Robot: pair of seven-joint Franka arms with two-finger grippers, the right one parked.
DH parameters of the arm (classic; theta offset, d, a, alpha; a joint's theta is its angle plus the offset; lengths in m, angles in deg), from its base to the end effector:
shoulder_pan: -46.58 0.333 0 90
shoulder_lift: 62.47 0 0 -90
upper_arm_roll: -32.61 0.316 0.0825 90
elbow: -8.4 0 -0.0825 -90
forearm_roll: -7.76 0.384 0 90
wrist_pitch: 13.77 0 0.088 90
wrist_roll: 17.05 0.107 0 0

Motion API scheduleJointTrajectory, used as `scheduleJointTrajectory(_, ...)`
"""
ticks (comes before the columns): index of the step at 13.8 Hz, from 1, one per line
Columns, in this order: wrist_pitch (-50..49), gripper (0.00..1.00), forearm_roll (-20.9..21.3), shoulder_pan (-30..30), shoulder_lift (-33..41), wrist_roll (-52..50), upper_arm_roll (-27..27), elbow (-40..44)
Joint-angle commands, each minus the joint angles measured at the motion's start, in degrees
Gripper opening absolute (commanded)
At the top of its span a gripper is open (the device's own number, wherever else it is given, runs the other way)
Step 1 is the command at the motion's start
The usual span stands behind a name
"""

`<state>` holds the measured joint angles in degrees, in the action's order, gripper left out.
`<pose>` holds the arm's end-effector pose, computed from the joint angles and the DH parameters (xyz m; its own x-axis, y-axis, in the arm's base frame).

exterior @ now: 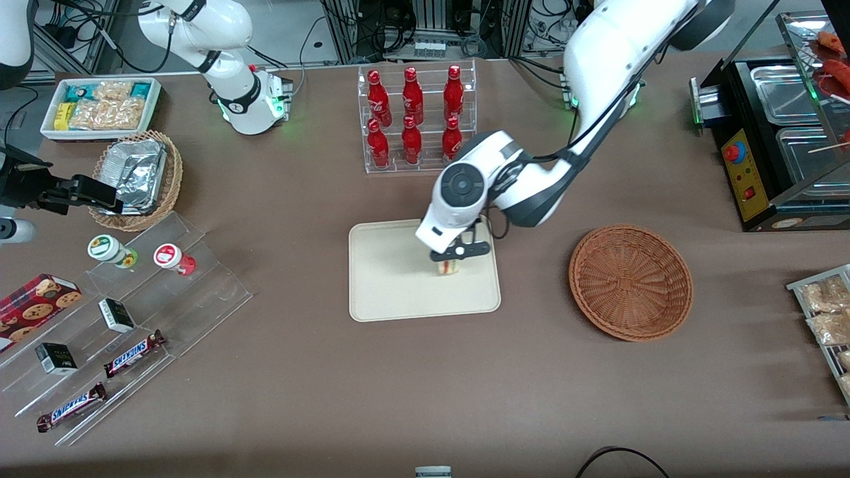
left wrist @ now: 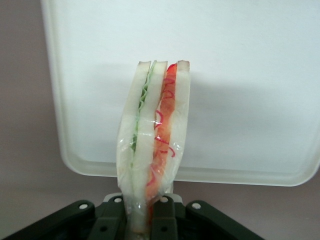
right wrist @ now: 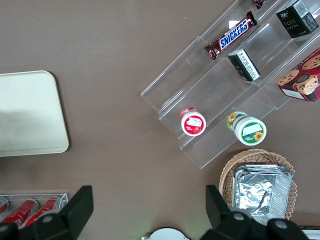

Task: Place sandwich from basket to tray

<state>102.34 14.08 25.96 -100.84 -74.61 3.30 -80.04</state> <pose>0.4873 -0.4870 0.2894 0.9603 0.1488 -0.2358 0.1598 -0.9868 0.0282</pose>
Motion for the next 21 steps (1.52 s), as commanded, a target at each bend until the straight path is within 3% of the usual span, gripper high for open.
scheduleJointTrajectory(1, 0.8, 0.0, 1.1, -2.5, -4.1, -2.9, 0.7, 5.6)
scheduleJointTrajectory(7, 2.1, 0.0, 9.4, -4.3, -8.9, -8.0, 0.8, 11.1)
scheduleJointTrajectory(16, 3.4, 0.0, 11.0, -5.4, -11.4, -9.7, 1.9, 11.4)
scheduleJointTrajectory(17, 3.4, 0.61, 10.9, -5.3, -11.3, -9.7, 1.9, 11.5)
scheduleJointTrajectory(18, 3.4, 1.0, 10.9, -5.2, -11.1, -9.6, 1.9, 11.5)
scheduleJointTrajectory(21, 1.4, 1.0, 10.2, -4.4, -9.2, -8.7, 1.7, 13.4)
